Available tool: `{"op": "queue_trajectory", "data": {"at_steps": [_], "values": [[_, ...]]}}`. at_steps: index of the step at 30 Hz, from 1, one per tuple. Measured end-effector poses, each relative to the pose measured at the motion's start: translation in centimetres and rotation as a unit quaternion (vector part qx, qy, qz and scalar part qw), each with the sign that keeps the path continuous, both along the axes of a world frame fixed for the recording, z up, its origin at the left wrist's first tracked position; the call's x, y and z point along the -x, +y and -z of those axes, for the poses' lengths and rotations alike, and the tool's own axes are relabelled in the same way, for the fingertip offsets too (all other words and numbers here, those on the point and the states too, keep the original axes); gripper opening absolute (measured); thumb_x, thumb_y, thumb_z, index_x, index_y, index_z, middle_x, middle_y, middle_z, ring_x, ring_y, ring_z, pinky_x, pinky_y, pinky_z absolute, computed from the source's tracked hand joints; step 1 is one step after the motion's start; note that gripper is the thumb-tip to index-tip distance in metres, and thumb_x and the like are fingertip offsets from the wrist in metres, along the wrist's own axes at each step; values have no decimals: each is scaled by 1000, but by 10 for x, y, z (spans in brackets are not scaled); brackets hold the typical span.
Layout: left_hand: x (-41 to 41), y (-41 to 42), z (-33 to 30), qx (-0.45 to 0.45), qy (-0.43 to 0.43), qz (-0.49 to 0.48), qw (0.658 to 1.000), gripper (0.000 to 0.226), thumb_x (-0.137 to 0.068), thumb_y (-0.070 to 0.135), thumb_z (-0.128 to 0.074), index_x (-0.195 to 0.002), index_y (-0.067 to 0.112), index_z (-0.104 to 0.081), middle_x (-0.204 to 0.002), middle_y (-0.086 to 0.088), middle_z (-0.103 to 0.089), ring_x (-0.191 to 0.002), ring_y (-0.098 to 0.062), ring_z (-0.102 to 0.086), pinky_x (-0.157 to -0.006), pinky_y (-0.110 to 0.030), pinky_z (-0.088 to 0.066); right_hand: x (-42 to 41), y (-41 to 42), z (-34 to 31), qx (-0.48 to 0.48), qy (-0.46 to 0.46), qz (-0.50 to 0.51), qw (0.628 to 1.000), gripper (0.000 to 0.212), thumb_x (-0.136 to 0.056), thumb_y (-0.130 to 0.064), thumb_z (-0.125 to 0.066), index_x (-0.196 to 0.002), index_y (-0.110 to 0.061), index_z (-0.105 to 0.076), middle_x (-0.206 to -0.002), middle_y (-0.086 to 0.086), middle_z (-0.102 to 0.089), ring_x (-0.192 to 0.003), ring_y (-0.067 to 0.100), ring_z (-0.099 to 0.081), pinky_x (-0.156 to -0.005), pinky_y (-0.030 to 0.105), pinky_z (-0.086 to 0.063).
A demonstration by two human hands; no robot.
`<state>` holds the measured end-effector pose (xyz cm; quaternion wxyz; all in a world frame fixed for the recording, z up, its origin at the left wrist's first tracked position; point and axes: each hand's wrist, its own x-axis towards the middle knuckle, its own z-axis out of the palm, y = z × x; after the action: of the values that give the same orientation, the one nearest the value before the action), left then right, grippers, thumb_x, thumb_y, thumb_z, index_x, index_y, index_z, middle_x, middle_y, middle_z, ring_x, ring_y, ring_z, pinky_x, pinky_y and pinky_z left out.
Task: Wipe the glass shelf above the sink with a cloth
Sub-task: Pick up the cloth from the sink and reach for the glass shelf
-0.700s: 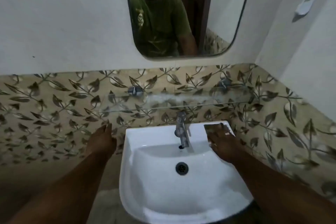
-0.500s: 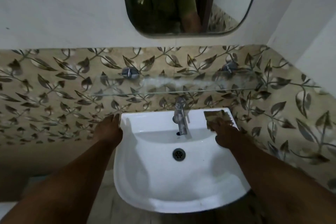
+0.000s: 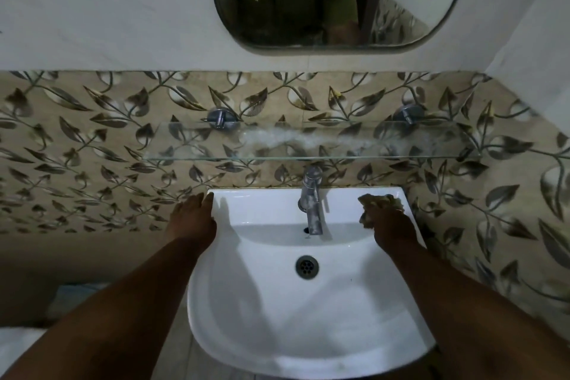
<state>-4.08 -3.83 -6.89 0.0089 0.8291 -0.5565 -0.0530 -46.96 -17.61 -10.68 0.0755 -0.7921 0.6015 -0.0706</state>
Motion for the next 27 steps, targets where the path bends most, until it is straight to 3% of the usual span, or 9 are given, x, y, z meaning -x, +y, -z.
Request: {"op": "queue_trajectory", "data": {"at_steps": [2,6,8,11,16,19,23,27], "values": [[-2,-2,0,-7,-8,16,1000,69,-89,23,-49,-155,16,-32,-157,-12,-40,-143,-33,-37,-118,-47,-28,5,0,-1,-22,8,-12,1000,55,-90,-6,-57,-136,-37,-56,-121,0,-64,-109,24,-59,-91,38,-51],[1,-1,-12,3,-11,22,1000,69,-87,22,-50,-154,16,-33,-155,-10,-42,-143,-31,-38,-117,-46,-29,2,7,-19,-2,75,-71,995,52,-84,-4,-59,-124,-38,-66,-94,-7,-58,-89,23,-59,-68,32,-40],[4,0,-22,5,-13,15,1000,69,-88,23,-49,-155,18,-31,-157,-10,-40,-144,-30,-37,-117,-45,-29,-3,10,-27,12,119,-121,985,49,-86,-11,-58,-124,-43,-62,-96,-6,-57,-90,23,-59,-67,31,-36],[9,2,-44,15,-31,24,999,69,-90,23,-44,-156,19,-27,-161,-8,-35,-148,-28,-32,-119,-44,-27,-23,19,-57,21,104,-199,974,38,-88,-26,-48,-119,-45,-57,-96,-2,-62,-89,25,-64,-67,30,-36],[14,6,-91,32,-55,34,997,67,-90,23,-44,-156,22,-29,-161,-7,-36,-149,-26,-31,-119,-41,-26,-52,29,-120,64,86,-295,949,40,-76,-23,-57,-111,-39,-67,-97,-6,-68,-80,25,-67,-61,31,-48],[17,14,-127,59,-84,40,994,63,-87,22,-44,-150,25,-38,-150,-7,-50,-137,-28,-46,-109,-39,-38,-73,44,-167,130,138,-357,915,41,-80,-24,-48,-115,-31,-67,-111,3,-70,-90,30,-68,-68,37,-54],[20,21,-156,43,-117,45,991,47,-89,21,-44,-134,28,-53,-135,-6,-62,-120,-28,-61,-91,-39,-50,-96,72,-222,176,159,-445,864,34,-88,-23,-61,-122,-27,-61,-110,6,-68,-90,28,-67,-67,40,-56],[29,25,-190,47,-172,83,980,29,-92,25,-42,-108,22,-67,-105,-1,-70,-94,-20,-67,-67,-34,-43,-124,87,-280,221,110,-448,859,42,-93,-37,-42,-132,-28,-56,-110,6,-65,-87,26,-65,-66,38,-54]]}}
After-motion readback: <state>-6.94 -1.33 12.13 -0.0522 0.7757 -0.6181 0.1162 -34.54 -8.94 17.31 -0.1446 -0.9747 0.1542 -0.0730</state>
